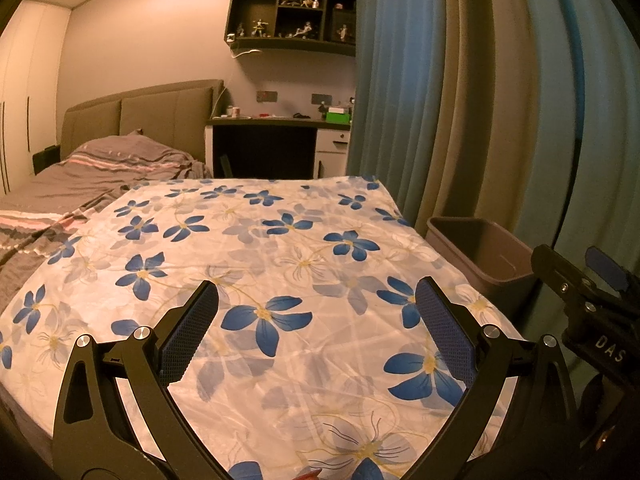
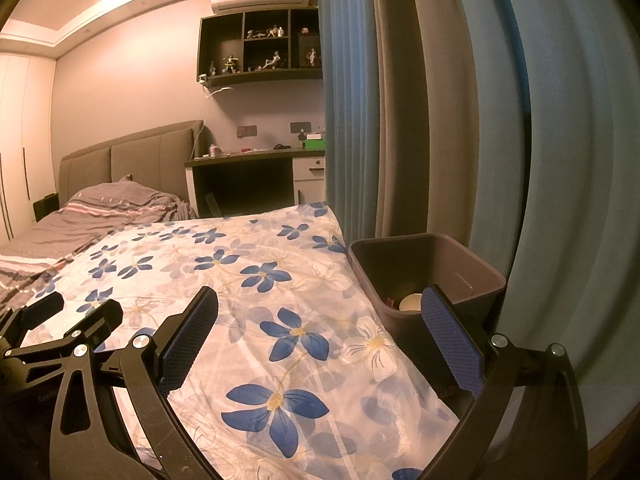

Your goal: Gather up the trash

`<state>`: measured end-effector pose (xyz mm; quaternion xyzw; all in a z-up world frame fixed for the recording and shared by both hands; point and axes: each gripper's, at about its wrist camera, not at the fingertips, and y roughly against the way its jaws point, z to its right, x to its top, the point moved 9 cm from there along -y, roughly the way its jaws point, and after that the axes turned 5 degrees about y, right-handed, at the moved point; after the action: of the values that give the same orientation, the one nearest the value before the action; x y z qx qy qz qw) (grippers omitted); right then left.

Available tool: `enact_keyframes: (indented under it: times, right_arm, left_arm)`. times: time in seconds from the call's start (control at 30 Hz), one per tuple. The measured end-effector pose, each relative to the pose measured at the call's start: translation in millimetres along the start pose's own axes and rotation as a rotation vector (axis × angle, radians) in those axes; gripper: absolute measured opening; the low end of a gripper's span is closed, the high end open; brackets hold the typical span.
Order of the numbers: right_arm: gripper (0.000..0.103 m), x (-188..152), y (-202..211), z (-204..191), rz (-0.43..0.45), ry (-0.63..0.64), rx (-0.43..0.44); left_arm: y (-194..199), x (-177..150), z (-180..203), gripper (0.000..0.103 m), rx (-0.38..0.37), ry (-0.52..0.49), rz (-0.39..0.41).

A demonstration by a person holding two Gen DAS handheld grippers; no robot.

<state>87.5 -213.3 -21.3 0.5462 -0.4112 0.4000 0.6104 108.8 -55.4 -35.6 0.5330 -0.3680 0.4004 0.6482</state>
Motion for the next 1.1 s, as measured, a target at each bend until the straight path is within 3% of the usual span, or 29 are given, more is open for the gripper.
enact_keyframes:
  times: [0.37,0.57,0.63,1.1]
  right_arm:
    - [0.097,2.0,1.2,-0.9,-0.001,0.000,0.001]
    - [0.097,2.0,1.2,-0.7,0.000,0.001,0.001]
    - [0.097,2.9,2.0,-1.4,0.001,0.001,0.001]
    - [0.097,1.8,1.4,0.2,0.000,0.000,0.002]
  left_arm:
    - [1.3,-2.1,2.0,0.097,0.005,0.001,-0.004]
    - [2.8,-6.7,9.5,0.079,0.004,-0.026,-0.002]
    - [1.8,-6.2,8.0,0.077,0.002,-0.032,0.000]
    - [2.4,-5.8,4.6,0.078,0.011,-0.030,0.002]
